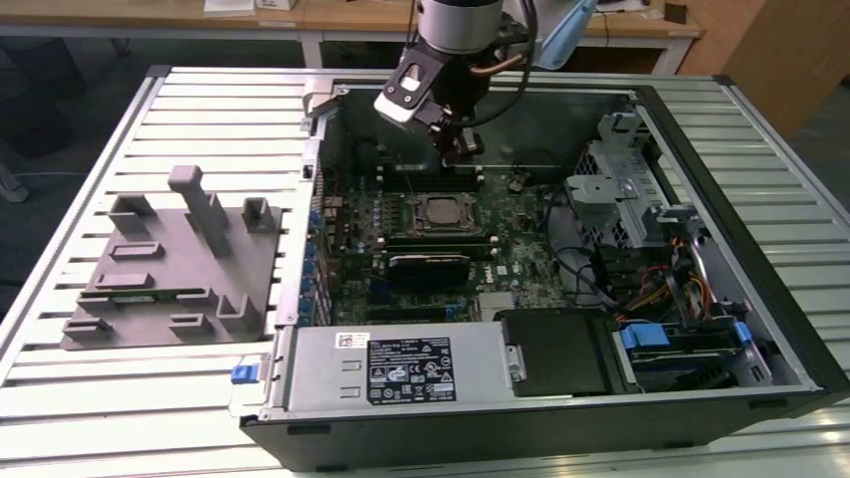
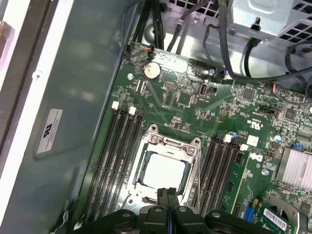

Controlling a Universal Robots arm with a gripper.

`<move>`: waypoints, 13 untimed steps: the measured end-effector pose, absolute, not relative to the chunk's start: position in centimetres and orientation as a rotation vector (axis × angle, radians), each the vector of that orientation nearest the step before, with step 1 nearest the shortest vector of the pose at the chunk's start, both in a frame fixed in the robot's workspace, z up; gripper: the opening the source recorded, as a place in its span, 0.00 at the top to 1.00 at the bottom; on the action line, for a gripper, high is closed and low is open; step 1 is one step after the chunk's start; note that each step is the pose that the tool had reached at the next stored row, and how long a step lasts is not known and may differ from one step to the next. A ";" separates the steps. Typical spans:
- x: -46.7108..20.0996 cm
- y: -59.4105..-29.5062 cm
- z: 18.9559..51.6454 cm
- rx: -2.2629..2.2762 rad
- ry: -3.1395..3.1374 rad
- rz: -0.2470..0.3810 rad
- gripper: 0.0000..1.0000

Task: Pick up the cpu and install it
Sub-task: 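Install the first cpu locking lever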

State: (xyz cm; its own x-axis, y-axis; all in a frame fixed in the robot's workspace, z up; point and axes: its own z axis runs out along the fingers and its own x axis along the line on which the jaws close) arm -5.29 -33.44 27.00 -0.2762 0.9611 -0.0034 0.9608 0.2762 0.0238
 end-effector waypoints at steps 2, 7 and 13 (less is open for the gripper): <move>-5.3 -33.4 27.0 1.870 2.503 0.027 0.89; -5.3 -33.4 27.0 1.852 2.517 0.027 0.89; -5.3 -33.4 27.0 1.784 2.566 0.027 0.89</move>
